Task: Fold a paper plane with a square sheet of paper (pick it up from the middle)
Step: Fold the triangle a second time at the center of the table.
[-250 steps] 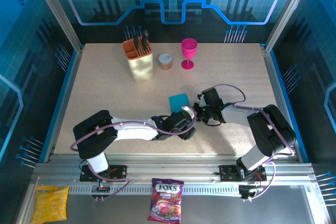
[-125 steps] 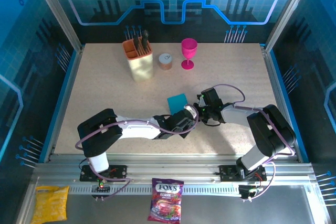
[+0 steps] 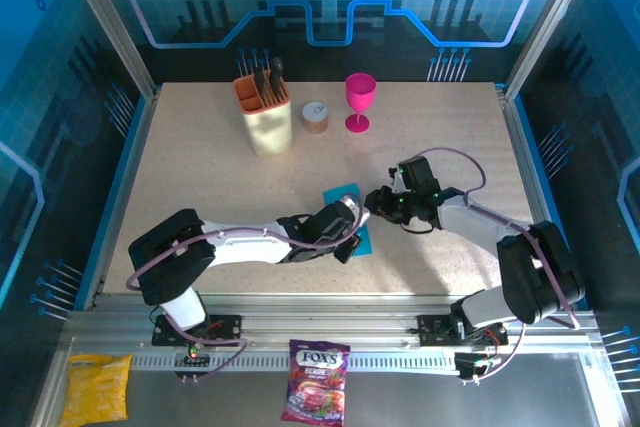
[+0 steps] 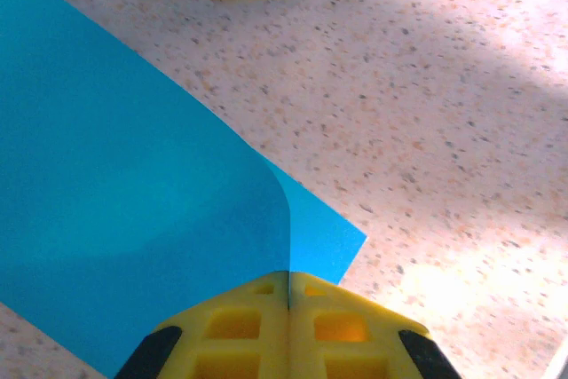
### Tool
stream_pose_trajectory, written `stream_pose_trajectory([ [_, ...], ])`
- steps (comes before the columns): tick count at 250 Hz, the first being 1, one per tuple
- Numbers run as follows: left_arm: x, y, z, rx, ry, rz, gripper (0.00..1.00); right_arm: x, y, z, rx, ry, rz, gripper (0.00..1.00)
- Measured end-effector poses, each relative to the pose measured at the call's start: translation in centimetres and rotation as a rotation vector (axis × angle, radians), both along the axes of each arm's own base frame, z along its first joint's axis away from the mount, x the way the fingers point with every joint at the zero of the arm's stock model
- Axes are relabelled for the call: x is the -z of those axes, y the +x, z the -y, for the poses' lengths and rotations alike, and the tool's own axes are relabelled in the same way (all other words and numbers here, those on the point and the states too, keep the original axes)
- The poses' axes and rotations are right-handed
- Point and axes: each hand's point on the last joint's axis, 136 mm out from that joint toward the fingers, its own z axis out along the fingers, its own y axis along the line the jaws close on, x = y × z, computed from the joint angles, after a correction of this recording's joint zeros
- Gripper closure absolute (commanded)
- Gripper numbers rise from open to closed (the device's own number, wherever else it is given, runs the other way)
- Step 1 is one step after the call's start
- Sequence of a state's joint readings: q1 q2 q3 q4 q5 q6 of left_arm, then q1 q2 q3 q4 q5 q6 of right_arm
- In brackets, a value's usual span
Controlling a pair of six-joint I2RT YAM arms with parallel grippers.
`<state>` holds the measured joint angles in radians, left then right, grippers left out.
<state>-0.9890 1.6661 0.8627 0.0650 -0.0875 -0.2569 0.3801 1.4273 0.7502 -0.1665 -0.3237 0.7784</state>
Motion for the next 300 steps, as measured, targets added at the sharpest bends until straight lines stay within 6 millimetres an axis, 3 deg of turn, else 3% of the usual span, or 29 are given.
stream_pose_trajectory([
  [25, 0.0, -0.7, -0.1, 0.007, -0.021, -0.031, 1.00, -1.2, 0.9, -0.7, -0.051, 0.000, 0.033, 1.00],
  [41, 0.0, -1.0, -0.1, 0.006, -0.029, -0.046, 1.00, -1.3, 1.4, -1.2, -0.075, 0.001, 0.039, 1.00],
  [137, 0.2, -1.4, -0.3, 0.010, -0.048, -0.090, 1.00, 2.7, 2.4, -4.5, -0.189, -0.013, -0.049, 1.00],
  [232, 0.2, -0.6, -0.8, -0.004, -0.063, -0.111, 1.00, 6.8, 2.1, -4.4, -0.190, -0.046, -0.133, 1.00],
  [300, 0.3, 0.5, -1.7, -0.033, -0.060, -0.113, 1.00, 7.0, 2.5, -4.5, -0.190, -0.040, -0.119, 1.00],
])
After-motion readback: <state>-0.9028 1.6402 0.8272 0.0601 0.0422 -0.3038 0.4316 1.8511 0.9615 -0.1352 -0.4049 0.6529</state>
